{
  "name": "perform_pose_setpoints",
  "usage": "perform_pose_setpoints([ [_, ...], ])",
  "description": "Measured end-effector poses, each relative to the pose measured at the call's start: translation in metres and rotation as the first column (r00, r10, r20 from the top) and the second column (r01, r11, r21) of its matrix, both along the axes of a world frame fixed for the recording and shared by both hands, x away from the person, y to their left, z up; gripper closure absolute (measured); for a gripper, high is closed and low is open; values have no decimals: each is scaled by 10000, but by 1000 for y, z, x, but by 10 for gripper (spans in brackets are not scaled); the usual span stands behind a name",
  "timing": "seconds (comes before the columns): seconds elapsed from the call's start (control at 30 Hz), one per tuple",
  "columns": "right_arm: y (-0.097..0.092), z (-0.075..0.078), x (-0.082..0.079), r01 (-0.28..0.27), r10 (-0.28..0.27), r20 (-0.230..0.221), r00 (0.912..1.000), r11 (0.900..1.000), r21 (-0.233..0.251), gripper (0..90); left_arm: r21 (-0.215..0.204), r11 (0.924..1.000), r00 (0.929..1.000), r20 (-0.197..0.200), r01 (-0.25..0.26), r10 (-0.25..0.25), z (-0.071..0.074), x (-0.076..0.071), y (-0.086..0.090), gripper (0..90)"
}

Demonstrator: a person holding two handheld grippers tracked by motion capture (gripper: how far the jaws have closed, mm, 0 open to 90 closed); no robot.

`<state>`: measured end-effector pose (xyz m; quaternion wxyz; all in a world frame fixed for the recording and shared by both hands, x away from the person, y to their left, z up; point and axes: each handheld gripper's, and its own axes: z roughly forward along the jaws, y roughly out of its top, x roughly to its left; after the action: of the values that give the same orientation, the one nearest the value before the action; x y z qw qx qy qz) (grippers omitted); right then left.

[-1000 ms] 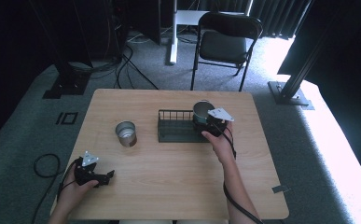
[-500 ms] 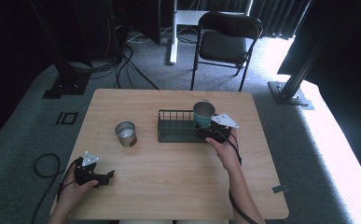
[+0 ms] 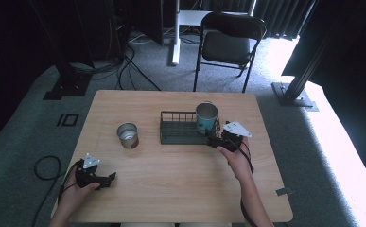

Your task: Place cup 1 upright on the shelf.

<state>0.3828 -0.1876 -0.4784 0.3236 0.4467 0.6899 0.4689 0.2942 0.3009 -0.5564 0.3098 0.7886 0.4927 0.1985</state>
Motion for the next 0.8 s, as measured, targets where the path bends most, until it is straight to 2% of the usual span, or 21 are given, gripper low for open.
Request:
perform_pose_setpoints([
  [0.4,-21,-16,-14,166,-171,-280,9995,9996,-212,107,6,10000,10000,3,1,-1,0,0,0,4],
  [0.63,-30,-28,-20,362,-367,-536,9979,9993,-94,107,4,10000,10000,2,-5,5,0,0,0,4],
  [0.8,-36,-36,-25,423,-435,-681,9967,9989,-188,107,17,10000,10000,6,7,-7,0,0,0,4],
])
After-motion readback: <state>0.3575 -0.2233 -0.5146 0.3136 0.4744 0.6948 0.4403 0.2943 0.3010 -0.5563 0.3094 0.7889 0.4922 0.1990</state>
